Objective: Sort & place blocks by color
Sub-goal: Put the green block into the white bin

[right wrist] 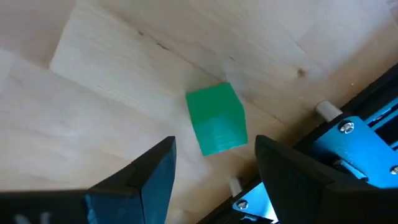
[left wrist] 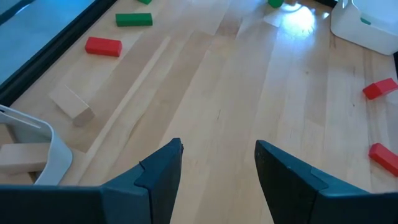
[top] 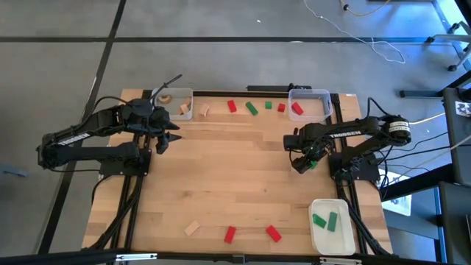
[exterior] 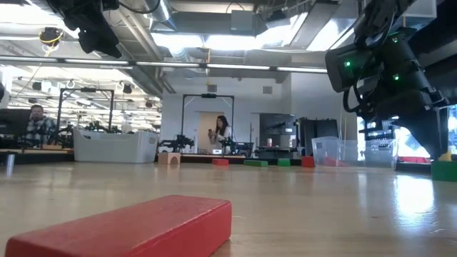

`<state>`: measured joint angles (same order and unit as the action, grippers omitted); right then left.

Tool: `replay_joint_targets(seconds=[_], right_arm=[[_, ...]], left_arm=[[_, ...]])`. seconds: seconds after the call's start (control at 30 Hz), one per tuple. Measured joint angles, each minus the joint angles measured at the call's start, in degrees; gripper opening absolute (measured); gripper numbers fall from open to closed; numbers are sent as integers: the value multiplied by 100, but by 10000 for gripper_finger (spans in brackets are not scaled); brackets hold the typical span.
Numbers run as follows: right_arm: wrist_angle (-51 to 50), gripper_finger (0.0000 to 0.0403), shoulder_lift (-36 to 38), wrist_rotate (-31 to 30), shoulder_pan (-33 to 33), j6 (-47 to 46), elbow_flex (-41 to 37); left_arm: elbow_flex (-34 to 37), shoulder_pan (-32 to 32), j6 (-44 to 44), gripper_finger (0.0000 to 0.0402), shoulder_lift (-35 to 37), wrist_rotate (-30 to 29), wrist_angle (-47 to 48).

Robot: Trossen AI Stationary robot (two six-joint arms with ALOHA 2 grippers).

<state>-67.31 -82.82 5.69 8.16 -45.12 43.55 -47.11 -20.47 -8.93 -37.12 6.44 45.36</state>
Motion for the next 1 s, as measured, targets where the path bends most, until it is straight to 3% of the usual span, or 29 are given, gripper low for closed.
replay_joint_targets(seconds=[0.47, 0.63, 0.8, 1.0], right_arm=[[438, 219, -1398, 231, -2, 502, 20], [455, 191, -1646, 326, 0, 669, 114], [434, 131, -1642, 277, -7, 679, 234], [418, 131, -1655, 122, -58, 812, 762]], left_arm=[[0, -1, -11, 195, 0, 4, 0], [0, -2, -11, 195, 2, 5, 1], [0, -2, -11, 195, 2, 6, 0], [0, -2, -9, 195, 2, 6, 1]])
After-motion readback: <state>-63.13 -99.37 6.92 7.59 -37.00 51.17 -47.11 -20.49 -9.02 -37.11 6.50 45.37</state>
